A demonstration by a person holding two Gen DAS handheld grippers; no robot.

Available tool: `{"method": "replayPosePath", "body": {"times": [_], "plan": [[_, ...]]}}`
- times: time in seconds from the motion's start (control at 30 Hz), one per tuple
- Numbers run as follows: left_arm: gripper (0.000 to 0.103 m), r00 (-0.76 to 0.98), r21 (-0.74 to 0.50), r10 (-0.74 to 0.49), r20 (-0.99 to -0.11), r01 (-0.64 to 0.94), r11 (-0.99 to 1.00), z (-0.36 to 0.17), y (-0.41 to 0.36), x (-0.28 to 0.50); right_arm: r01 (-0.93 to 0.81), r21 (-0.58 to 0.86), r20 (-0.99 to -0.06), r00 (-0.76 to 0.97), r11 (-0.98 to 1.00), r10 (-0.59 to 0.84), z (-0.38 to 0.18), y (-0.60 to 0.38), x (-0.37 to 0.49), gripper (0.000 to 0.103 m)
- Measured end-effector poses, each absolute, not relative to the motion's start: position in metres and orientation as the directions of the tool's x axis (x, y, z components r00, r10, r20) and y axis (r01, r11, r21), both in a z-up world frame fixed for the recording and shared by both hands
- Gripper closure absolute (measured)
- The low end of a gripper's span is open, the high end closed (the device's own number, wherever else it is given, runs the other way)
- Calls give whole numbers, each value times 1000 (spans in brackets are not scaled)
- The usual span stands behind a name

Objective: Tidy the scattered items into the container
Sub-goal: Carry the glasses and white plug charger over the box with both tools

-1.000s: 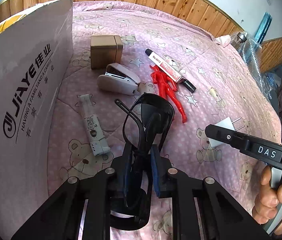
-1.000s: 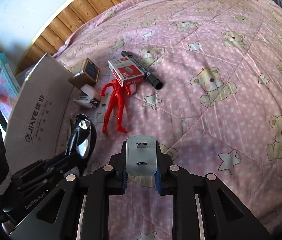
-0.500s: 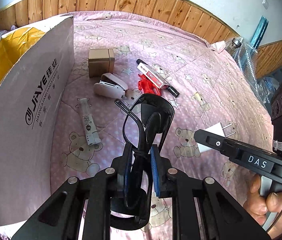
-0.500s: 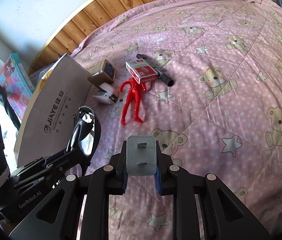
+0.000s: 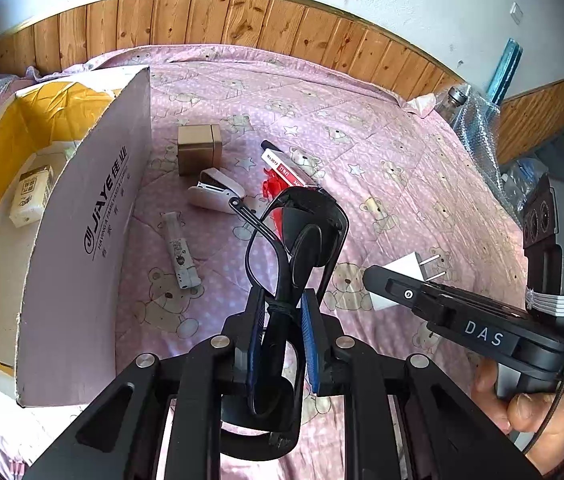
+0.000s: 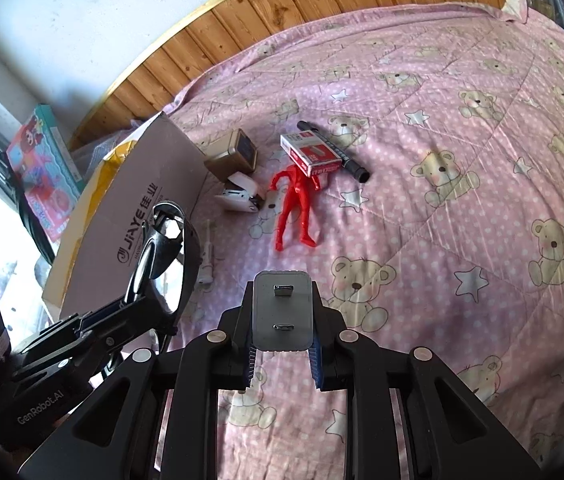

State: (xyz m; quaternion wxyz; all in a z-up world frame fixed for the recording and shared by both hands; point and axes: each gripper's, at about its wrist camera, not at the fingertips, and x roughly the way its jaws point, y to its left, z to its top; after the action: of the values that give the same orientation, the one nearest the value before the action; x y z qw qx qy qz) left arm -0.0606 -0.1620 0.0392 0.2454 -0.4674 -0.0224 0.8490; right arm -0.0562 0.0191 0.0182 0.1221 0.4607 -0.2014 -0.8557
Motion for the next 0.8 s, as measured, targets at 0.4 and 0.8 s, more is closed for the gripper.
{"method": "replayPosePath", "body": {"times": [0.4,0.8], "plan": [[84,-497,-319,472,-728,-364,-875,64,-185,-49,62,459,-736,-533,-886,-418,23,2,-46,81],[84,-539,-350,478,-693,-328,-877,78,-212,-37,110,444,-722,-543,-889,-428,39,-17,-33,81]]}}
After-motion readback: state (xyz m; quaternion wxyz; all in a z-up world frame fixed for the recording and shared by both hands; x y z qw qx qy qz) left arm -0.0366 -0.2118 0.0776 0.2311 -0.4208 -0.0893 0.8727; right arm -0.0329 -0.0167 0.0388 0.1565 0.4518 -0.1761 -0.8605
